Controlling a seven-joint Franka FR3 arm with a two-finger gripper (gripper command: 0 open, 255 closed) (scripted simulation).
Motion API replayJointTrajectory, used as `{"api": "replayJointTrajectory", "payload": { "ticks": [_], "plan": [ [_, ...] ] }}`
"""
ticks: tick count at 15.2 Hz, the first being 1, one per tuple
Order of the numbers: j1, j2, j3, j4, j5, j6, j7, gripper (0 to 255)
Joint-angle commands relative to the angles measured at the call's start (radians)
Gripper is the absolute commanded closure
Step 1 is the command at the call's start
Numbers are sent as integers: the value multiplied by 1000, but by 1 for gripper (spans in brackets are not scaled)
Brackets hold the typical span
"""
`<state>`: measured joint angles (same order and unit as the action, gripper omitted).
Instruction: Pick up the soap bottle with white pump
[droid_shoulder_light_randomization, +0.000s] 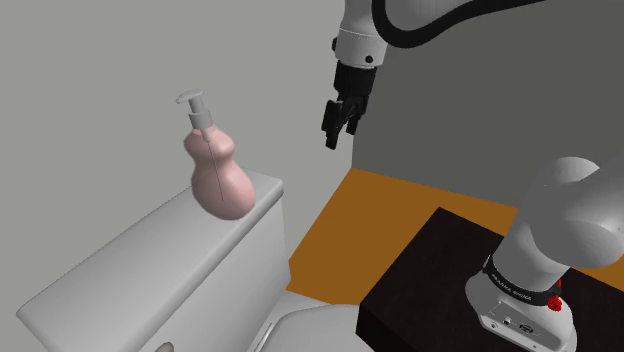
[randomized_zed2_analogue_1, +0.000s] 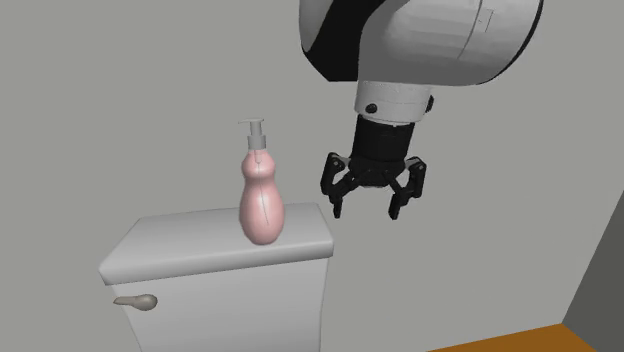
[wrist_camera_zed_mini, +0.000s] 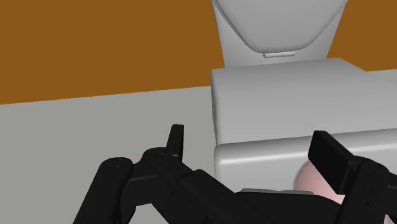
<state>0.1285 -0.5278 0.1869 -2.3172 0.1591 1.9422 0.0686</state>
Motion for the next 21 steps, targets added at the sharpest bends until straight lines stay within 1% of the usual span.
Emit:
{"api": "replayJointTrajectory", "payload": {
  "ticks": [1, 6, 10, 14, 18, 21],
  "plan": [
    [7, 42, 35, 36, 0, 42, 35, 0],
    [15, 153, 121, 132, -29, 137, 126, 0],
    [15, 251, 190, 227, -83, 199, 210, 0],
    [15, 358, 257, 338, -171, 244, 307, 0],
    [27, 473, 314, 462, -288, 266, 411, 0],
    [28, 475, 313, 425, -293, 305, 419, 0]
  ]
}}
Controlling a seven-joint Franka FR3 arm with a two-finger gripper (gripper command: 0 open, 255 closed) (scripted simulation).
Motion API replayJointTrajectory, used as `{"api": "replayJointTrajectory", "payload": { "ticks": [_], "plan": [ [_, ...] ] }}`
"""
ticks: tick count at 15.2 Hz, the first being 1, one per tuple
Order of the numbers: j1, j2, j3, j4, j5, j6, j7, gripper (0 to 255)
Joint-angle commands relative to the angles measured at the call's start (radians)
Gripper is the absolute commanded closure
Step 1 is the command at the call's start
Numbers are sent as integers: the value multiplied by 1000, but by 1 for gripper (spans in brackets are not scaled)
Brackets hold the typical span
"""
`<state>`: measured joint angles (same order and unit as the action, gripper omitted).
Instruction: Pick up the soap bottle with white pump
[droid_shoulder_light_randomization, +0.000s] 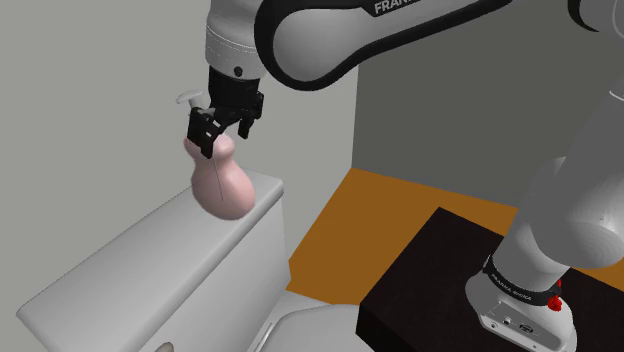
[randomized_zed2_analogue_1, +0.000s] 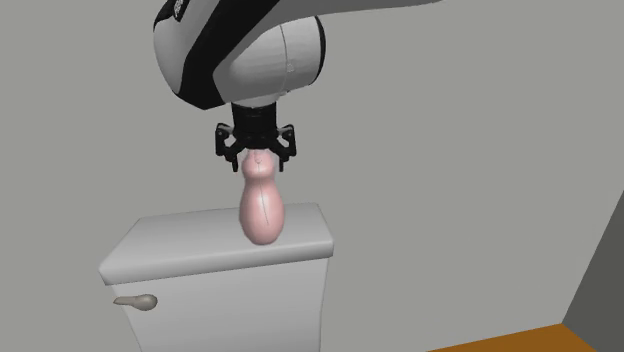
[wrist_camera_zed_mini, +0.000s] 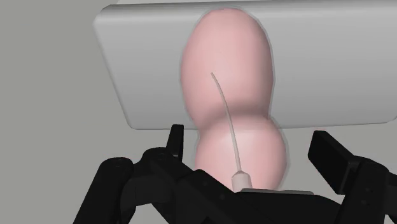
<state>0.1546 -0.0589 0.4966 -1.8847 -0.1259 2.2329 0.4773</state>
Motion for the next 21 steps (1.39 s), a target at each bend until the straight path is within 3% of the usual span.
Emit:
{"api": "replayJointTrajectory", "payload": {
  "ticks": [1, 6, 7, 16, 21],
  "plan": [
    [2, 8, 4, -20, -11, 27, 13, 0],
    [1, 14, 4, -61, -20, 74, 24, 0],
    [1, 14, 4, -62, -20, 74, 24, 255],
    [2, 14, 4, -61, -21, 74, 24, 255],
    [2, 6, 3, -2, -7, 9, 9, 255]
  ]
}}
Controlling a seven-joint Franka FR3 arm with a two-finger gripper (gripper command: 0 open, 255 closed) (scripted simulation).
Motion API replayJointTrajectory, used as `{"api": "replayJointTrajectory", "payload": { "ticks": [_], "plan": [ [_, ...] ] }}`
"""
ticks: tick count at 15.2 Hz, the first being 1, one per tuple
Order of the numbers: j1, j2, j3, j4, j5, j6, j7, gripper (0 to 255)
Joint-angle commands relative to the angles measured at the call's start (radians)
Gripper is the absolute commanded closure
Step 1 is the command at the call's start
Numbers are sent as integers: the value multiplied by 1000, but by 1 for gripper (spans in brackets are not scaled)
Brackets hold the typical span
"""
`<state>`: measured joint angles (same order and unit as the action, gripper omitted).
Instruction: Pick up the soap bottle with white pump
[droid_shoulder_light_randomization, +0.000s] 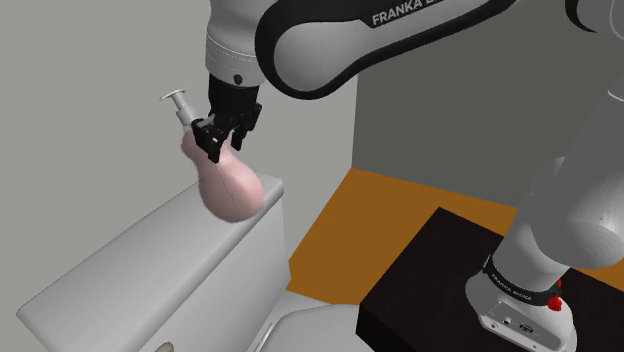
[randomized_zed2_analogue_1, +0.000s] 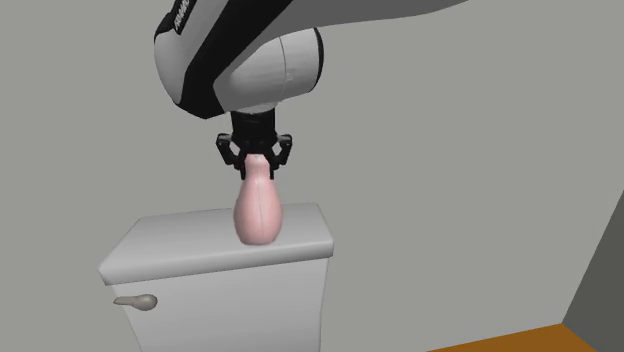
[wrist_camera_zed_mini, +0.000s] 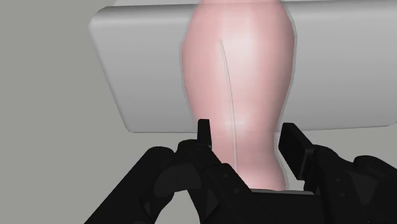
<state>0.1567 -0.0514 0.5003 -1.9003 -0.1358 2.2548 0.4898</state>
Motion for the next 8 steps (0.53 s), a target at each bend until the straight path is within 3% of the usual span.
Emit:
{"api": "replayJointTrajectory", "payload": {
  "ticks": [1, 8],
  "plan": [
    [0, -3, -1, 26, 5, -26, -6, 255],
    [0, -3, -1, 119, 13, -119, -20, 255]
  ]
}}
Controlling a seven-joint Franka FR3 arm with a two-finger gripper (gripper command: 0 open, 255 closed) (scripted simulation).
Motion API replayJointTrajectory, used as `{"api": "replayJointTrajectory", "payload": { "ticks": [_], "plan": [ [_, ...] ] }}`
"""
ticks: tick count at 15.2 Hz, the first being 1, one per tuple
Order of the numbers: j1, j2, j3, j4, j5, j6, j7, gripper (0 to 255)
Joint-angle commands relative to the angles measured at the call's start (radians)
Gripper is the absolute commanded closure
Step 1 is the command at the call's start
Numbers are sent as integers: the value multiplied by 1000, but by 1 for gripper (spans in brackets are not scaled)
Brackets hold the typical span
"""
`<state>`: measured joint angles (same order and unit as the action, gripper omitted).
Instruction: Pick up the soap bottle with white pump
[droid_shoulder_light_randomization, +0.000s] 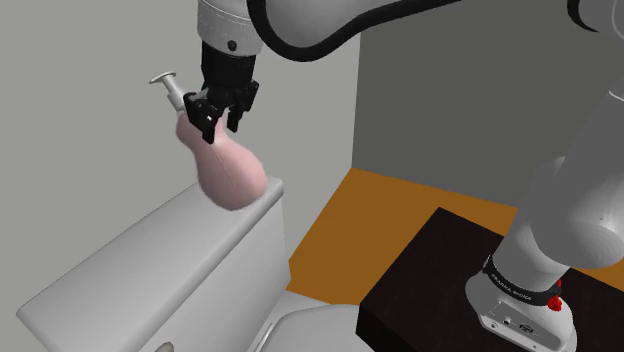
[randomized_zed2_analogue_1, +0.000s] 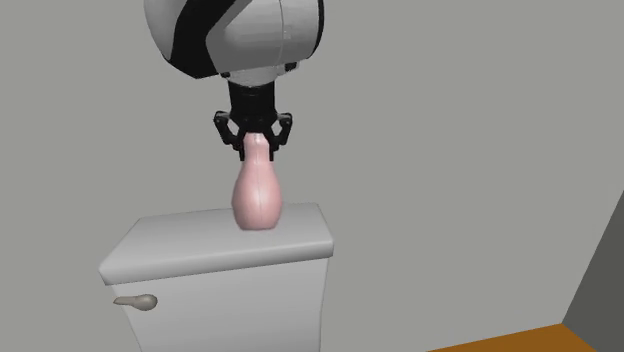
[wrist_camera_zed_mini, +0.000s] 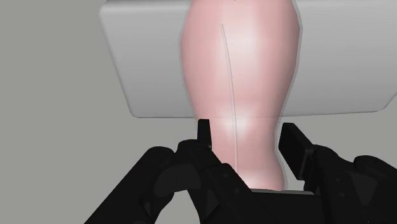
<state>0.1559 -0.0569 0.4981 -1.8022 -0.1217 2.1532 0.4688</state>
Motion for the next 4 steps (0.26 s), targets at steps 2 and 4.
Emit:
{"api": "replayJointTrajectory", "payload": {
  "ticks": [2, 4],
  "plan": [
    [1, 5, 2, 51, -1, -45, -2, 255],
    [1, 5, 2, 53, -1, -47, -2, 255]
  ]
}}
